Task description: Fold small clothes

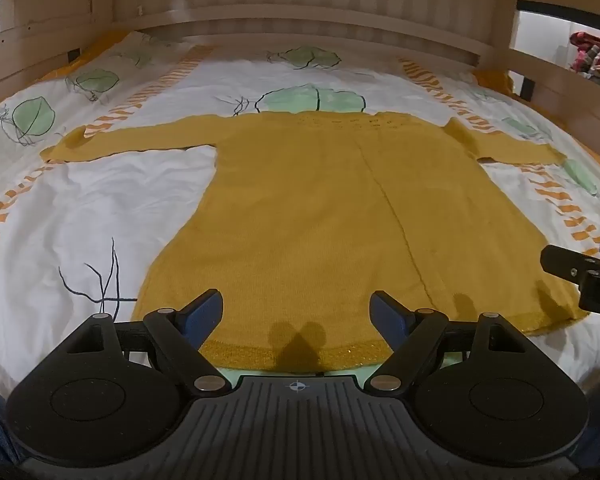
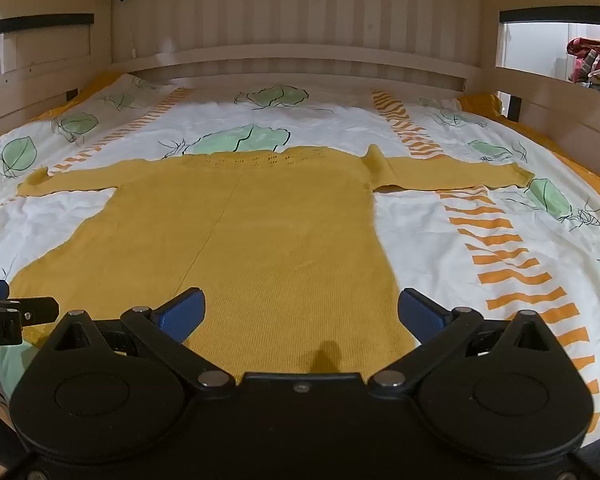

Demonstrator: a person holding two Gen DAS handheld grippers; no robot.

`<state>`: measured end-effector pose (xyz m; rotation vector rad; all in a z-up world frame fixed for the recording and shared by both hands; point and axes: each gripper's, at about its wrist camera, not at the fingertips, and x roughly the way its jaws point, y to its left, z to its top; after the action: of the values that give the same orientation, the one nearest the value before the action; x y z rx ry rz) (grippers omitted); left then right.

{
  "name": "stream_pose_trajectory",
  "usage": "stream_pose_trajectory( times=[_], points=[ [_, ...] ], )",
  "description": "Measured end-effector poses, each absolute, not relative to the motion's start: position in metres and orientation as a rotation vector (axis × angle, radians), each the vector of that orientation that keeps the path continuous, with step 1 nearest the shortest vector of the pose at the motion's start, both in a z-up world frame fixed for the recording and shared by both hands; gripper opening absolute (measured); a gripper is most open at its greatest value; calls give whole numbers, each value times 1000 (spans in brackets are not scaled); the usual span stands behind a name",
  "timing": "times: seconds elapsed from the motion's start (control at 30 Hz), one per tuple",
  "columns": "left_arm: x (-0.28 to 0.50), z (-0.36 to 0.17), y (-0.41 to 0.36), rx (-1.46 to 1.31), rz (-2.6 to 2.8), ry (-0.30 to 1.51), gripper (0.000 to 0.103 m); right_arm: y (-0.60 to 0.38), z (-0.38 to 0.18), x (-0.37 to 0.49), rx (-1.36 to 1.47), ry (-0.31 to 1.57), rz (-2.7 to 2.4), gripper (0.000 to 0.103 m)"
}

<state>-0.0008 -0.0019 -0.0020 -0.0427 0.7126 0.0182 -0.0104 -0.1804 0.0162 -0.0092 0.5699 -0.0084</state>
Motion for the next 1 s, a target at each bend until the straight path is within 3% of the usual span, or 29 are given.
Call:
stream_pose_trajectory(
  times=[1.0],
  points=[
    [0,-3,6,-70,19,723,80,-176,16,-10,-15,576,-9,103]
  ],
)
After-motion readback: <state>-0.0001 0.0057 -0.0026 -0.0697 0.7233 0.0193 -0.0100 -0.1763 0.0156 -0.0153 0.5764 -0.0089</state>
